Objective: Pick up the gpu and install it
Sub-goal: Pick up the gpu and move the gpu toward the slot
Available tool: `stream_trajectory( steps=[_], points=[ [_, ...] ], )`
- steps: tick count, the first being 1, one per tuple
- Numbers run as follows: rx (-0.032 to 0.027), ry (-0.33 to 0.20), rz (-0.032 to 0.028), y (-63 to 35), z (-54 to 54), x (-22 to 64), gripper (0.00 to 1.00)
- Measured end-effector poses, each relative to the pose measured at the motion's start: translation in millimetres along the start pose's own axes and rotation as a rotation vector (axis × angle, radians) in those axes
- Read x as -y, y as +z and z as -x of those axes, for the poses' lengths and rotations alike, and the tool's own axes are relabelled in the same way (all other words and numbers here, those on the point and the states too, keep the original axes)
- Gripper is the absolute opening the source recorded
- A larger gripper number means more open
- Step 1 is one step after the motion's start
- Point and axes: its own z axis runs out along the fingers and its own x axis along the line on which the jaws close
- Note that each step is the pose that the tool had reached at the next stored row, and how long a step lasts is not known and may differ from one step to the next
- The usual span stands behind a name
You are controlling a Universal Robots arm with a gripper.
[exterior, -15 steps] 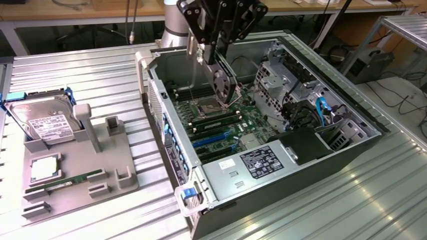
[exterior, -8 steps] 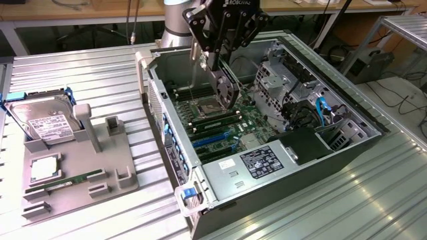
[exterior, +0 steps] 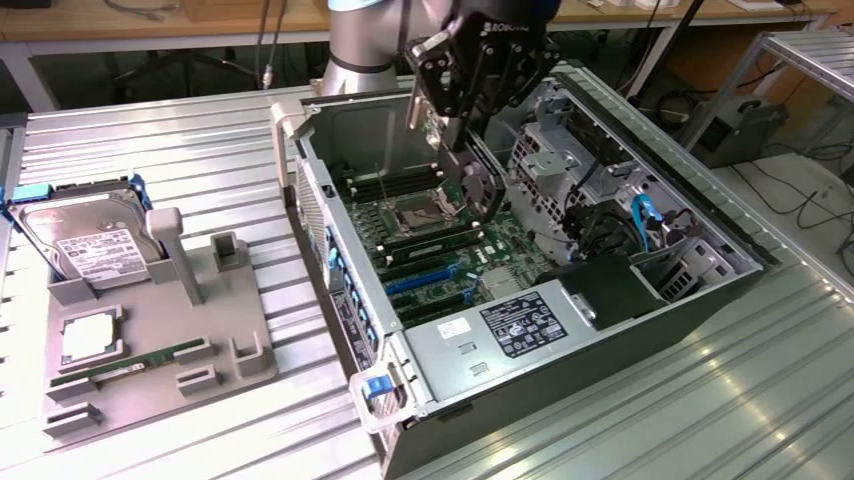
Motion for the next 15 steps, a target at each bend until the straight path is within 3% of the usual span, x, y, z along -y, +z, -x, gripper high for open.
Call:
stream_trajectory(
  steps=[4,10,15],
  points=[
    [-0.0002,-0.001,-0.0020,8.4,20.8,-1.3,0.26],
    [-0.0002,-0.001,-0.0021,22.4,42.8,-7.0,0.26],
    [-0.0001,-0.001,-0.0021,24.3,43.9,-7.5,0.26]
  ],
)
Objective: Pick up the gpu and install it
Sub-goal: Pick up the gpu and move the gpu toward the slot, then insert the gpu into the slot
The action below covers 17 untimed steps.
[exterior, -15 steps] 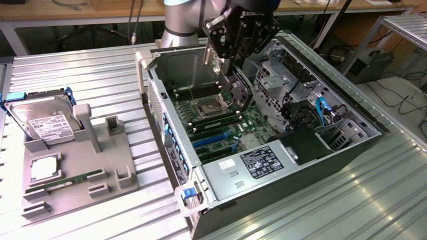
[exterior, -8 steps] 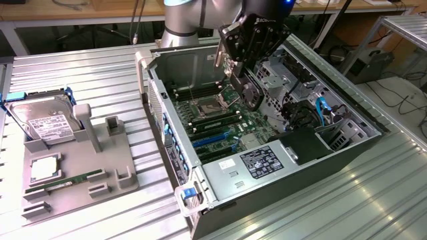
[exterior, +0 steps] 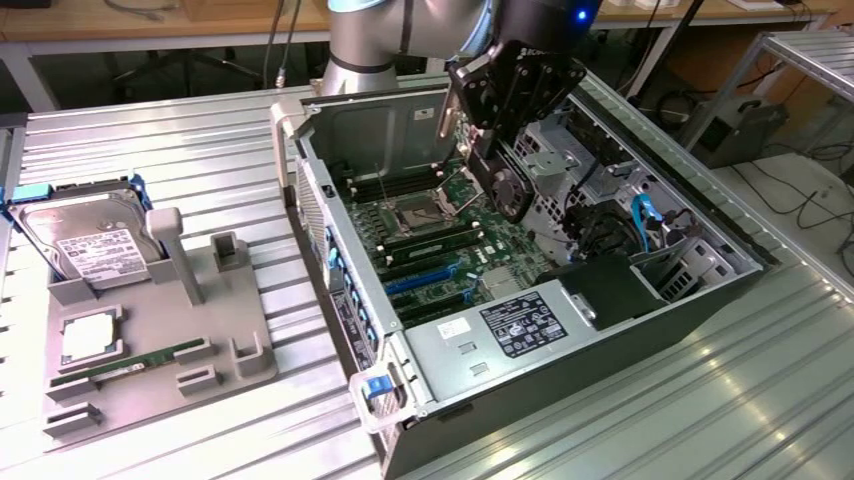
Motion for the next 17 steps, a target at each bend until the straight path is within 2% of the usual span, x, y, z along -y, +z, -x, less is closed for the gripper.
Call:
stream_trajectory(
  steps=[13,17],
  points=[
    [0.0000,0.000,0.0000,0.1,0.0,0.0,0.26],
    [-0.0026,-0.122,-0.0015,1.1,0.1,0.0,0.26]
  ],
)
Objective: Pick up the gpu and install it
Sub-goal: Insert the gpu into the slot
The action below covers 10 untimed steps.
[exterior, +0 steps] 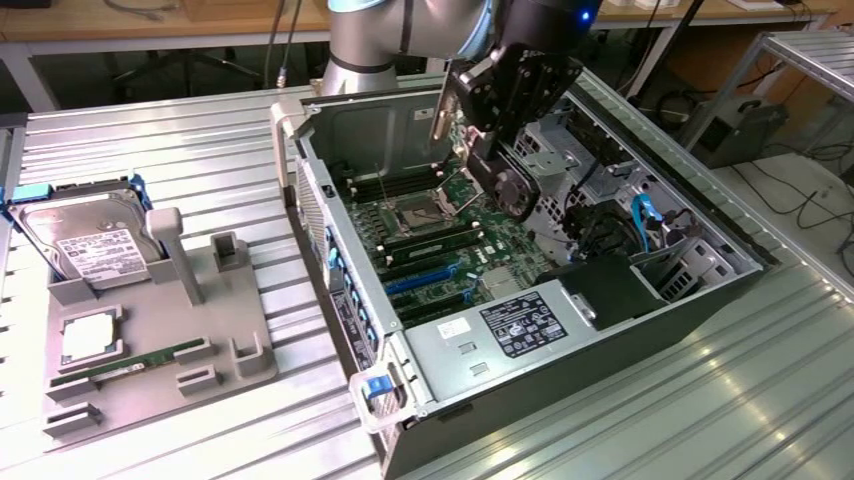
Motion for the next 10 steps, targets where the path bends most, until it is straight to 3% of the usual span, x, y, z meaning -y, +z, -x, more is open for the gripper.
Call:
stream_trajectory(
  steps=[4,10],
  points=[
    [-0.0035,-0.138,-0.0017,2.6,0.0,0.1,0.26],
    [-0.0065,-0.258,-0.0033,5.8,0.1,0.2,0.26]
  ],
)
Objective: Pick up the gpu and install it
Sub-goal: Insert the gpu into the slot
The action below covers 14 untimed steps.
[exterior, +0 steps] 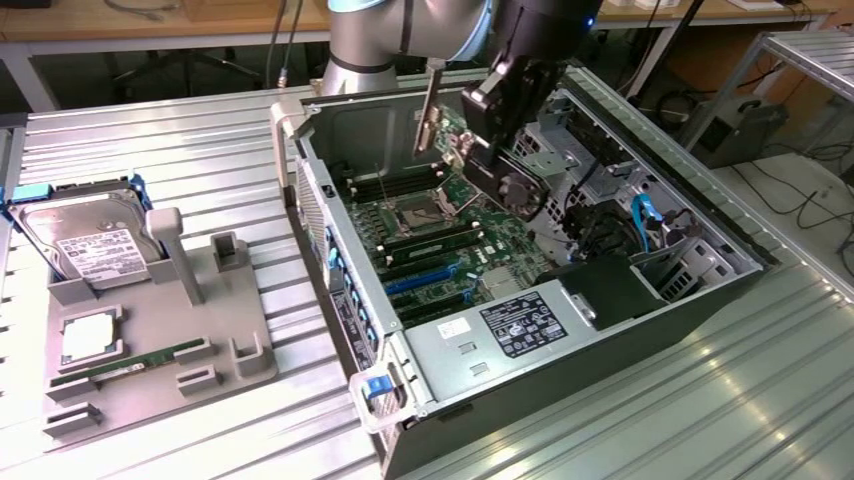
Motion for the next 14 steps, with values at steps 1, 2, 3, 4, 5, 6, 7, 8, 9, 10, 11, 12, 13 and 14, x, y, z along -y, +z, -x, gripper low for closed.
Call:
stream_trajectory(
  steps=[1,2,3,4,5,6,7,8,9,10,11,12,13,14],
  points=[
    [-0.0005,-0.023,-0.0002,0.7,0.0,0.0,0.26],
    [-0.0011,-0.047,-0.0005,1.5,0.0,0.1,0.26],
    [-0.0021,-0.088,-0.0010,2.7,0.0,0.1,0.26],
    [-0.0024,-0.103,-0.0012,3.2,0.0,0.1,0.26],
    [-0.0030,-0.120,-0.0015,3.7,0.0,0.1,0.26],
    [-0.0034,-0.140,-0.0017,4.4,0.0,0.1,0.26],
    [-0.0039,-0.158,-0.0019,5.0,0.0,0.1,0.26],
    [-0.0045,-0.185,-0.0022,5.9,0.1,0.2,0.26],
    [-0.0050,-0.203,-0.0025,6.4,0.1,0.2,0.26],
    [-0.0056,-0.228,-0.0028,7.3,0.1,0.2,0.26],
    [-0.0061,-0.247,-0.0030,7.9,0.1,0.2,0.26],
    [-0.0068,-0.274,-0.0033,8.9,0.1,0.2,0.26],
    [-0.0076,-0.308,-0.0038,10.0,0.1,0.3,0.26],
    [-0.0082,-0.332,-0.0040,10.9,0.1,0.3,0.26]
  ],
)
